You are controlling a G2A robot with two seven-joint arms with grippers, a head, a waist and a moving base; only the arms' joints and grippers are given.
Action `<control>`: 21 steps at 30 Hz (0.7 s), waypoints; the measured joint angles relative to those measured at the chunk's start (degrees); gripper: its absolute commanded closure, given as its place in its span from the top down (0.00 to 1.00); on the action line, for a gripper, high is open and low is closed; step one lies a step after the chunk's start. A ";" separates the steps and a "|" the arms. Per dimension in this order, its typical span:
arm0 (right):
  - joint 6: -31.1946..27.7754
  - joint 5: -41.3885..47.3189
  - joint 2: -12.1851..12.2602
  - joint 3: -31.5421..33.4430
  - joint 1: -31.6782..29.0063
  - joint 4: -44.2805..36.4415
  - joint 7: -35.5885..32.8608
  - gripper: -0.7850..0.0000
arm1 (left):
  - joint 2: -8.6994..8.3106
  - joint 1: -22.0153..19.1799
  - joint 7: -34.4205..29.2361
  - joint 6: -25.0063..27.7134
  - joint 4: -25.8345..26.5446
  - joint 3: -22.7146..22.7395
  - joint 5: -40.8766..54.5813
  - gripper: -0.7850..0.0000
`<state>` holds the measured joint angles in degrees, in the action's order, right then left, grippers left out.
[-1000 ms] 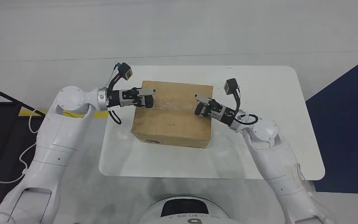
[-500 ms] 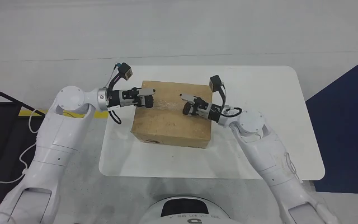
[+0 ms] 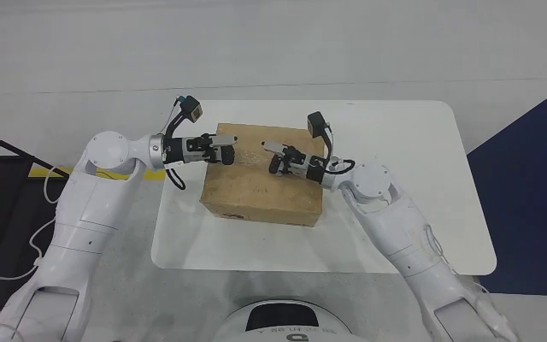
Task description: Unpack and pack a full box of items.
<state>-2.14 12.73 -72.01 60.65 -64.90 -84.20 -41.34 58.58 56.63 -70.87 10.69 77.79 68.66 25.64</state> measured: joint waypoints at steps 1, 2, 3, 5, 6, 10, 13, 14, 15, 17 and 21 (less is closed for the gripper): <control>-0.29 0.10 0.01 0.09 -0.17 -0.04 0.10 1.00 | 0.03 0.37 0.94 -0.18 0.18 0.00 0.09 1.00; -0.47 0.19 0.04 0.19 -0.32 -0.07 0.10 1.00 | 0.07 0.66 1.86 -0.29 0.32 0.00 0.25 1.00; -0.63 0.24 0.07 0.31 -0.49 -0.11 0.10 1.00 | 0.10 0.87 2.57 -0.32 0.37 -0.02 0.51 1.00; -0.99 0.38 0.16 0.62 -0.92 -0.21 0.05 1.00 | 0.27 0.97 3.35 -0.49 -0.08 -0.37 1.47 1.00; -1.13 0.38 0.20 0.74 -1.11 -0.27 -0.02 1.00 | 0.37 0.79 3.58 -0.61 -0.43 -0.67 1.62 1.00; -2.74 1.26 0.40 1.20 -2.26 -1.64 -1.53 1.00 | 0.90 -0.44 4.90 -0.76 -1.62 -2.37 1.58 1.00; -5.00 1.40 0.76 2.54 -3.66 -3.40 -1.99 1.00 | 1.23 -1.17 5.38 -0.65 -2.14 -3.26 2.05 1.00; -5.74 1.21 0.95 3.38 -4.40 -4.20 -1.41 1.00 | 1.35 -1.42 5.51 -0.68 -2.36 -3.61 2.17 1.00; -6.21 1.11 1.09 4.06 -4.99 -4.85 -0.95 1.00 | 1.46 -1.63 5.53 -0.81 -2.57 -3.93 2.31 1.00; -7.05 1.05 1.42 5.85 -6.49 -6.10 0.40 1.00 | 1.77 -2.32 5.25 -1.45 -3.31 -4.90 2.84 1.00; -6.54 0.28 1.95 8.29 -8.79 -7.55 1.65 1.00 | 2.57 -4.33 5.05 -2.67 -5.20 -7.76 1.91 1.00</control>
<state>-8.69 13.01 -70.06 68.94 -73.69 -91.75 -39.68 61.16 52.29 -65.82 8.02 72.59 60.90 27.56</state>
